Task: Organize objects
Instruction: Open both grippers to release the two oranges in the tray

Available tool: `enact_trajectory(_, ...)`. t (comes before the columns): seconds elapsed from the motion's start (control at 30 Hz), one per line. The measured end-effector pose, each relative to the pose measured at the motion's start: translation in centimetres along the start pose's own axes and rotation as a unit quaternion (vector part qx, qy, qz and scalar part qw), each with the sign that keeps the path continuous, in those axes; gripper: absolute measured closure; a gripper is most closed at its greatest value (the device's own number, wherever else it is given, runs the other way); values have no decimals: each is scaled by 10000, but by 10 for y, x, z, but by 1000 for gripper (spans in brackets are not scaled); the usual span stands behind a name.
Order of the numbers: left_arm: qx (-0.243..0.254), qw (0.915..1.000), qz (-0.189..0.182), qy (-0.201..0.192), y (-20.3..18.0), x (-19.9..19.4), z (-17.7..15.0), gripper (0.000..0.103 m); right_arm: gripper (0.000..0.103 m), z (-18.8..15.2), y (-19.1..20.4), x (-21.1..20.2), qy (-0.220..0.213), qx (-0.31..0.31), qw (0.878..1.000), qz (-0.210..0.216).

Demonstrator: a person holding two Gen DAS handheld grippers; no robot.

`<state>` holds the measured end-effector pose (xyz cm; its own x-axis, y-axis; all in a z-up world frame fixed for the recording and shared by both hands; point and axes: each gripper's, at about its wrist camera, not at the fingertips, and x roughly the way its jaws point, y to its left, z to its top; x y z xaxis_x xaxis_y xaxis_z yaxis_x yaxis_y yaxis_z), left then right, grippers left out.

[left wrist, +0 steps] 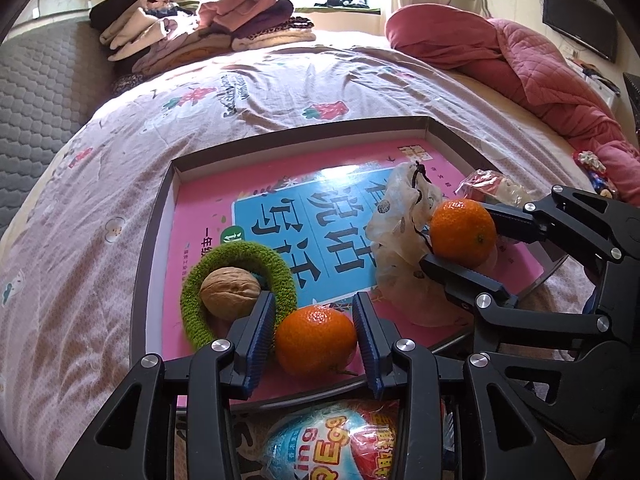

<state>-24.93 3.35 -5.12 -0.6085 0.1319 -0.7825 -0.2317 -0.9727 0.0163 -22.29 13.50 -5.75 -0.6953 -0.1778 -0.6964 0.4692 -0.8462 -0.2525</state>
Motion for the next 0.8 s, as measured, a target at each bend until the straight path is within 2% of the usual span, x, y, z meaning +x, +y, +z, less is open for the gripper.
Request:
enact_trajectory(0.33, -111, 9999, -83, -102, 5, -10, 0, 62, 62, -1, -1, -1, 84, 91, 9999, 80)
enact_trajectory(0.8, -171, 9994, -118, -279, 5, -26, 0, 62, 56, 1, -6, -6, 103, 333, 9992, 186)
